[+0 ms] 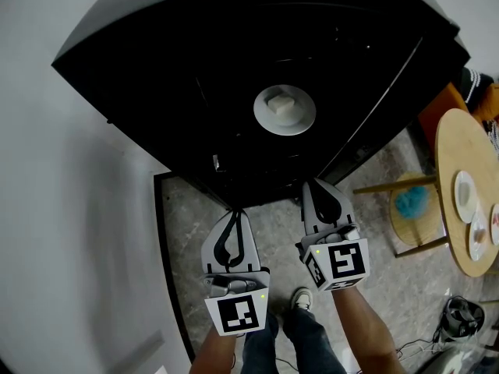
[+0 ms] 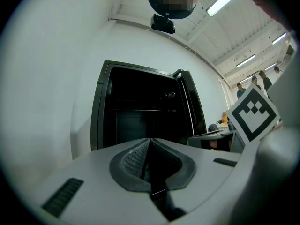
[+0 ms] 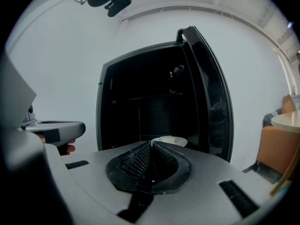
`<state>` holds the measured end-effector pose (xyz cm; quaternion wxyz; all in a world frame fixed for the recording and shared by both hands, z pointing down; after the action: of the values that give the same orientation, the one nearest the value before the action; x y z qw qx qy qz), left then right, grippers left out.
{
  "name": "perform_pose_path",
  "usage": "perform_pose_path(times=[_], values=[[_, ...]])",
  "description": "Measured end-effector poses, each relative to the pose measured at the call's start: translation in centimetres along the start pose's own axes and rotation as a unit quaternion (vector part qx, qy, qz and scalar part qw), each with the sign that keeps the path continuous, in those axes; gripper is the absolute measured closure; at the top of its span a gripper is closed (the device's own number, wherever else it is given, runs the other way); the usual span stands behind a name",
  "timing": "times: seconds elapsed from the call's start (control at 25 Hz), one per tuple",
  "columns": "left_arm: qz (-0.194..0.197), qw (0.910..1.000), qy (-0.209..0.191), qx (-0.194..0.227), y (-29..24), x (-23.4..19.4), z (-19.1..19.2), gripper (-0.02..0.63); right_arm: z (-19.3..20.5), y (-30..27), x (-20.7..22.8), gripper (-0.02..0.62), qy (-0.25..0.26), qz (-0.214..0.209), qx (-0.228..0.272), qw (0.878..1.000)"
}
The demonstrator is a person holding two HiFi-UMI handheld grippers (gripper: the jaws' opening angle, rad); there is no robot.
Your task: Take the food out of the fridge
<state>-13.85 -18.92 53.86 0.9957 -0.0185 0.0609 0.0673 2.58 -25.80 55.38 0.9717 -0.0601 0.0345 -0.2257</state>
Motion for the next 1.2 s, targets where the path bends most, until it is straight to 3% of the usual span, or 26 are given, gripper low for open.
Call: perform_pose_path(times=[0.48, 0.8, 0.92, 1.2], values=[[0.004, 1.0000, 0.000, -0.004, -0.3, -0.2, -0.2, 0.592, 1.2, -2.6, 0.7, 0.572, -0.104, -0.004, -0.020, 0.994], [0.002, 1.0000, -0.001, -0.004, -0.6, -0.4, -0.2, 0.592, 2.5, -4.1, 1.5, 0.571, -0.207, 0.000, -0.027, 0.978], [0.002, 1.0000, -0.003, -0.005, -0.7, -0.5, -0.3, 0.592, 3.0, -4.7, 1.9, 0.571, -0.254, 0.002, -0.028, 0.967], [0.002, 1.0000, -0.002, -0.007, -0.7, -0.5, -0.2, 0.592, 4.1, -5.7, 3.0, 0.550, -0.379, 0.011, -0.013, 0.925]])
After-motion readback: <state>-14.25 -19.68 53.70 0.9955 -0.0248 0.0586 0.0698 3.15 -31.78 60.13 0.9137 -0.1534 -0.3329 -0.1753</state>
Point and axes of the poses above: the fingertips, and each gripper's own axes: y backward along the fingers, x to its right, z out of its underside, the point moved 8 cm from there along y, backward along the fingers, and after that the axes turned 6 degrees about y, right-handed, at the moved point
